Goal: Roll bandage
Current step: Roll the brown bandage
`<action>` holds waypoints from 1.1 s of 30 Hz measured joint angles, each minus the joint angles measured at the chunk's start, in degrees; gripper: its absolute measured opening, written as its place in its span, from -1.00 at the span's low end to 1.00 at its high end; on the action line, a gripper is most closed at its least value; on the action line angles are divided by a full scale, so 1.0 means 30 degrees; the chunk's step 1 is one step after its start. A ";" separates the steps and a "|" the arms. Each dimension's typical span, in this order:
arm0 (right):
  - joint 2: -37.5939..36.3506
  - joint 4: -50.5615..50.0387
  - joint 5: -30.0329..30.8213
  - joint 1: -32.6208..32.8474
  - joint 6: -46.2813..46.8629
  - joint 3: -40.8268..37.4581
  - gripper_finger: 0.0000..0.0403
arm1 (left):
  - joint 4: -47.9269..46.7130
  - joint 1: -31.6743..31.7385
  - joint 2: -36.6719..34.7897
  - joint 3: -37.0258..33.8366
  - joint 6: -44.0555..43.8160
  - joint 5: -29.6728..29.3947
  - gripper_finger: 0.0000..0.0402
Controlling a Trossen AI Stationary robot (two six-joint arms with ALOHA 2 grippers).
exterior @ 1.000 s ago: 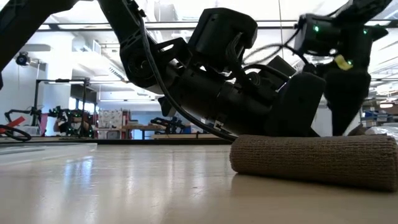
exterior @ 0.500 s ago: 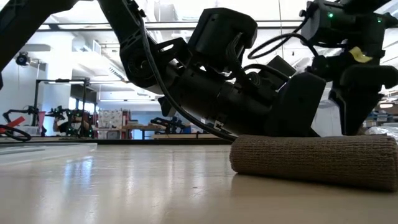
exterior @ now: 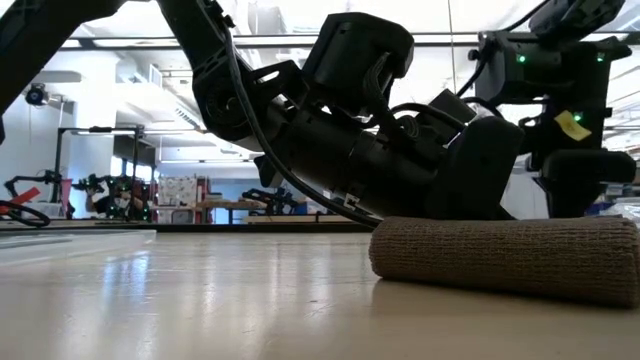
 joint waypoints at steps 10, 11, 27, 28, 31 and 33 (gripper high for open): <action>-0.2662 -0.3442 0.2277 -0.1219 -0.1115 0.2438 -0.99 | -0.0007 0.0000 0.0000 0.0000 -0.0013 0.0004 -0.84; -0.3134 -0.3991 0.2272 -0.1435 -0.1439 0.2830 -0.99 | 0.0000 0.0000 0.0000 0.0000 -0.0012 0.0007 -0.84; -0.8803 -0.8881 0.1259 -0.9685 -0.6953 1.0432 -1.00 | 0.0015 0.0000 0.0000 0.0000 -0.0022 0.0015 -0.84; -0.8843 -0.9438 0.1059 -1.0359 -0.7170 1.0844 -1.00 | 0.0007 -0.0002 0.0000 0.0000 -0.0022 0.0015 -0.84; -0.8829 -1.0023 0.0147 -1.1978 -0.7487 1.1966 -1.00 | 0.0029 -0.0022 0.0000 0.0000 -0.0029 0.0014 -0.84; -0.8752 -1.0605 -0.0982 -1.2678 -0.7524 1.2351 -1.00 | 0.0029 -0.0022 0.0000 0.0000 -0.0029 0.0015 -0.84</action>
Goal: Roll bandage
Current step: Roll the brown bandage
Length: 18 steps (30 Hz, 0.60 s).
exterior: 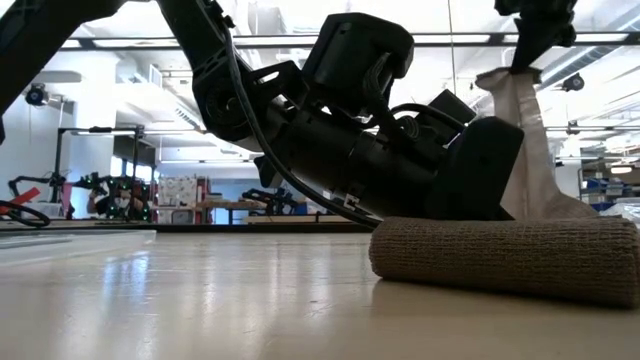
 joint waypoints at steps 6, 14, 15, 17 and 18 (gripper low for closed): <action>0.0715 -0.0019 -0.3571 -0.0309 -0.1593 0.0222 -1.00 | 0.0015 0.0000 0.0000 0.0000 0.0024 0.0000 -0.84; 0.2443 -0.0695 -0.3233 -0.2223 -0.3301 0.4050 -1.00 | 0.0008 -0.0007 0.0000 0.0000 0.0007 0.0014 -0.84; 0.2673 -0.0815 -0.3604 -0.2401 -0.3516 0.4809 -1.00 | 0.0015 -0.0007 0.0000 0.0000 0.0013 0.0015 -0.84; 0.2982 -0.1051 -0.4028 -0.2595 -0.3508 0.6284 -1.00 | 0.0015 -0.0007 0.0000 0.0000 0.0029 0.0015 -0.84; 0.3090 -0.1007 -0.4284 -0.2601 -0.3322 0.6927 -1.00 | 0.0015 -0.0007 0.0000 0.0000 0.0029 0.0015 -0.84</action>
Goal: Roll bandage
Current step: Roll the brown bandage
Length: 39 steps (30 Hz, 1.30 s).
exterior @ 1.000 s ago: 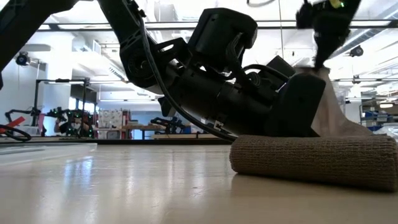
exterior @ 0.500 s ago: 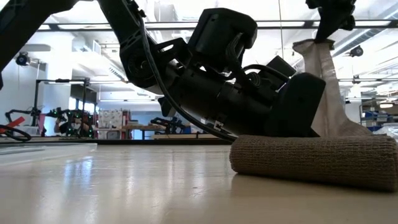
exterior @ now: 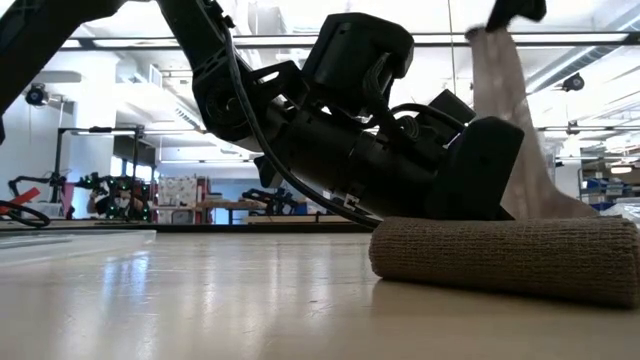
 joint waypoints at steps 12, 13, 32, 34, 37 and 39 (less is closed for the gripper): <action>-0.0757 -0.1611 -0.1482 0.1637 0.4176 -0.3176 -1.00 | -0.3129 -0.0109 -0.1212 0.0007 0.0791 0.0458 -0.84; -0.1015 -0.1590 -0.1049 0.2043 0.4606 -0.4095 -1.00 | -0.3954 -0.0130 -0.1542 0.0001 0.1019 0.0502 -0.84; -0.4615 0.7874 0.2723 1.1380 1.4692 -1.6722 -1.00 | -1.1740 -0.1525 -0.5151 -0.0199 0.5347 0.0603 -0.84; -0.3913 0.8243 0.3715 1.1946 1.4280 -1.6801 -1.00 | -1.2426 -0.1384 -0.5524 -0.0219 0.5760 -0.0186 -0.84; -0.2877 0.7955 0.6295 1.2283 1.3379 -1.6809 -1.00 | -1.2514 -0.1003 -0.5771 -0.0219 0.6574 -0.1408 -0.84; -0.2165 0.7759 0.7482 1.2300 1.3075 -1.6809 -1.00 | -1.2316 -0.0768 -0.5778 -0.0219 0.6730 -0.2012 -0.84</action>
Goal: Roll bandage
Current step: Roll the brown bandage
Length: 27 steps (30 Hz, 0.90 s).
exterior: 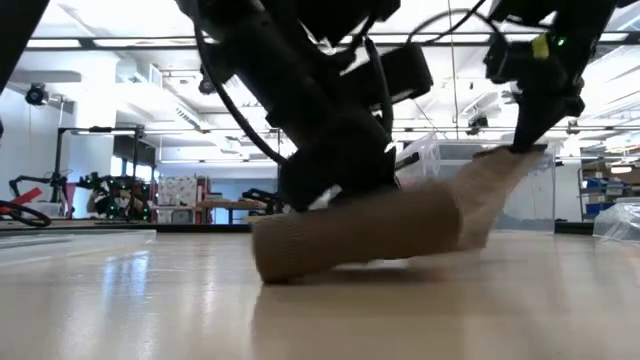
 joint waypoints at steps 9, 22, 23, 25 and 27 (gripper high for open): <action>0.2362 -0.0088 0.0456 0.0000 -0.0953 -0.0007 -1.00 | 0.3126 0.0142 0.0444 -0.0030 -0.0260 -0.0888 -0.81; 0.3502 -0.0163 0.0442 0.0000 -0.1517 -0.0015 -1.00 | 0.3596 -0.1216 -0.0442 0.0774 -0.2589 0.0995 -0.27; 0.3502 -0.0175 0.0449 0.0000 -0.1418 -0.0015 -1.00 | 0.3802 -0.1576 -0.0377 0.1014 -0.2862 0.0959 -0.25; 0.3508 -0.0140 0.0435 0.0000 -0.1376 -0.0015 -1.00 | 0.3915 -0.2256 0.0007 0.1516 -0.3186 0.0651 -0.24; 0.3516 -0.0145 0.0420 0.0038 -0.1087 -0.0014 -1.00 | 0.3343 -0.2764 0.0539 0.1590 -0.3668 0.0363 -0.25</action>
